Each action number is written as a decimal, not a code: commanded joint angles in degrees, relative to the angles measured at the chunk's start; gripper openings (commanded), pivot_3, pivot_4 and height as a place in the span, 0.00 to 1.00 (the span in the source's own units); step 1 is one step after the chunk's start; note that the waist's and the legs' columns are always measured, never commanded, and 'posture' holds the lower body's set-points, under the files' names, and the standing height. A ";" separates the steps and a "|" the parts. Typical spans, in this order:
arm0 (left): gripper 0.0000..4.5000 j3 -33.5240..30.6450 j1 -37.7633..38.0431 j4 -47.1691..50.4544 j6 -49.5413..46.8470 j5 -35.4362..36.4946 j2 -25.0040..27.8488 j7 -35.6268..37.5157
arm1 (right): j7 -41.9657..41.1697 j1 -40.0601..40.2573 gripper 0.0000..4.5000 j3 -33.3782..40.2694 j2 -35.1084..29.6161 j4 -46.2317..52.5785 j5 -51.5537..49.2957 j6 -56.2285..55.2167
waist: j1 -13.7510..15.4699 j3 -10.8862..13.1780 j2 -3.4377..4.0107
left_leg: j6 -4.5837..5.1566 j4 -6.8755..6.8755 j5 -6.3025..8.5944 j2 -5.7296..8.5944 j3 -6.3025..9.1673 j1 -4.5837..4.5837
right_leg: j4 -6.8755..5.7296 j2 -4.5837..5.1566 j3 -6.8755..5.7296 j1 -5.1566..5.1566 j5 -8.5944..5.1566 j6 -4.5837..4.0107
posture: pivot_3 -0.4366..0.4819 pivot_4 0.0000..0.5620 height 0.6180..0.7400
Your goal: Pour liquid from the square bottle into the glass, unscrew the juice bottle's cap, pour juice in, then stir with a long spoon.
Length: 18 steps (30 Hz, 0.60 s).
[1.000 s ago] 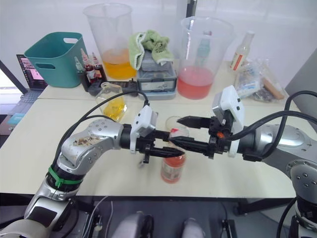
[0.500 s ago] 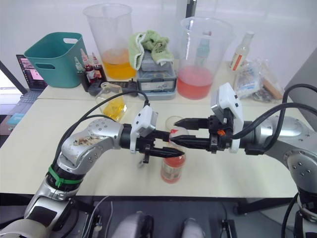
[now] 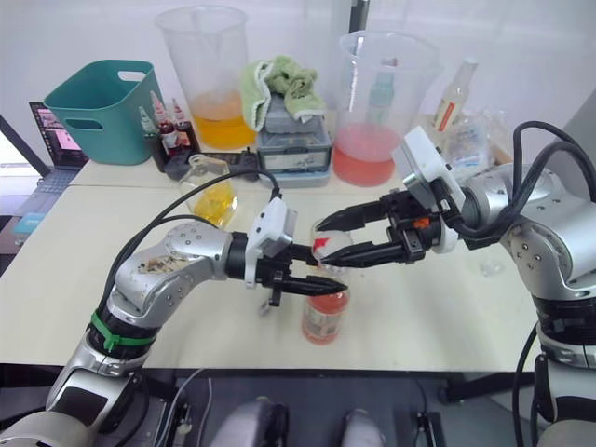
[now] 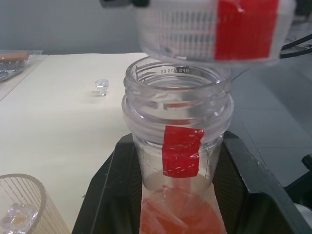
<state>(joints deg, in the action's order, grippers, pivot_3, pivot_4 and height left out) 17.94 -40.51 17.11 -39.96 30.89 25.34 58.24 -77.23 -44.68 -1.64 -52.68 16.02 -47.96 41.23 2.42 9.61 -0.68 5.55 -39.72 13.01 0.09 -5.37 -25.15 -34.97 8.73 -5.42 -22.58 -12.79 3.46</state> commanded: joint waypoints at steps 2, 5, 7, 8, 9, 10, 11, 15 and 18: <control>0.36 1.48 0.99 -0.78 -1.58 -1.33 0.52 -0.55 | -0.90 -1.96 0.35 3.03 -0.68 -0.11 -0.87 0.14 | 0.01 0.00 0.00 | -0.01 0.01 -0.01 0.00 0.00 0.00 | -0.02 0.00 0.00 0.01 0.00 0.00 | 0.48 0.27 0.99; 0.36 1.41 0.91 -0.78 -1.47 -1.35 0.54 -0.51 | 2.61 -0.40 0.35 8.91 -3.20 -3.45 -0.34 0.84 | 0.12 0.00 0.00 | -0.03 0.00 -0.01 0.01 -0.01 -0.01 | -0.02 0.03 0.00 0.03 0.00 0.00 | 0.48 0.27 0.99; 0.36 1.36 0.95 -0.68 -1.56 -1.30 0.63 -0.49 | 4.86 1.15 0.35 12.23 -4.55 -5.94 0.68 0.83 | 0.34 0.00 0.00 | -0.15 -0.01 0.05 0.02 0.00 -0.01 | 0.00 0.04 -0.03 -0.02 0.00 0.00 | 0.48 0.27 0.99; 0.36 1.41 0.95 -0.62 -1.67 -1.30 0.63 -0.55 | 6.18 2.20 0.35 13.73 -5.18 -7.25 1.85 0.09 | 0.33 0.00 0.00 | -0.21 -0.01 0.09 0.02 0.00 -0.01 | 0.02 0.04 -0.04 -0.06 0.01 0.00 | 0.48 0.27 0.99; 0.36 1.49 0.95 -0.53 -1.73 -1.34 0.61 -0.63 | 7.40 3.14 0.35 14.97 -5.60 -8.37 2.70 -0.32 | 0.32 0.00 0.00 | -0.22 -0.02 0.10 0.02 -0.01 -0.01 | 0.03 0.04 -0.03 -0.06 0.01 0.00 | 0.48 0.27 0.99; 0.36 1.51 0.97 -0.48 -1.79 -1.35 0.61 -0.68 | 9.02 3.99 0.35 16.25 -6.04 -9.73 3.25 0.23 | 0.25 0.00 0.00 | -0.23 -0.01 0.10 0.01 -0.02 -0.01 | 0.04 0.04 -0.02 -0.01 0.01 0.00 | 0.48 0.27 0.99; 0.36 1.52 0.98 -0.46 -1.82 -1.35 0.62 -0.72 | 10.03 4.50 0.35 16.99 -6.27 -10.49 3.50 0.68 | 0.16 0.00 0.00 | -0.24 -0.01 0.10 0.01 -0.04 -0.01 | 0.01 0.04 -0.02 0.10 0.01 0.00 | 0.48 0.27 0.99; 0.36 1.09 1.93 0.51 -1.96 -1.35 1.38 -1.11 | 18.21 10.13 0.35 22.35 -6.92 -17.86 11.30 -4.63 | 0.10 0.00 0.01 | -0.06 0.03 -0.06 0.00 -0.12 -0.01 | -0.02 0.04 0.00 0.12 0.01 0.00 | 0.48 0.27 0.99; 0.36 0.39 2.79 1.43 -2.25 -1.14 1.66 -1.80 | 25.58 12.61 0.35 24.06 -5.65 -23.66 17.23 -9.18 | 0.03 0.00 0.01 | -0.07 0.02 -0.06 0.02 -0.14 -0.01 | 0.00 0.04 0.01 0.13 0.01 0.00 | 0.48 0.27 0.99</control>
<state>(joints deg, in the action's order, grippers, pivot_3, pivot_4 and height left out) 17.08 -39.06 19.15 -40.05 30.91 25.85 57.28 -55.33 -31.94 19.41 -58.14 -6.15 -33.43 35.33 2.46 9.61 -0.67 5.48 -39.69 12.95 0.11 -5.56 -25.17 -34.98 8.78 -5.40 -22.47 -12.79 3.46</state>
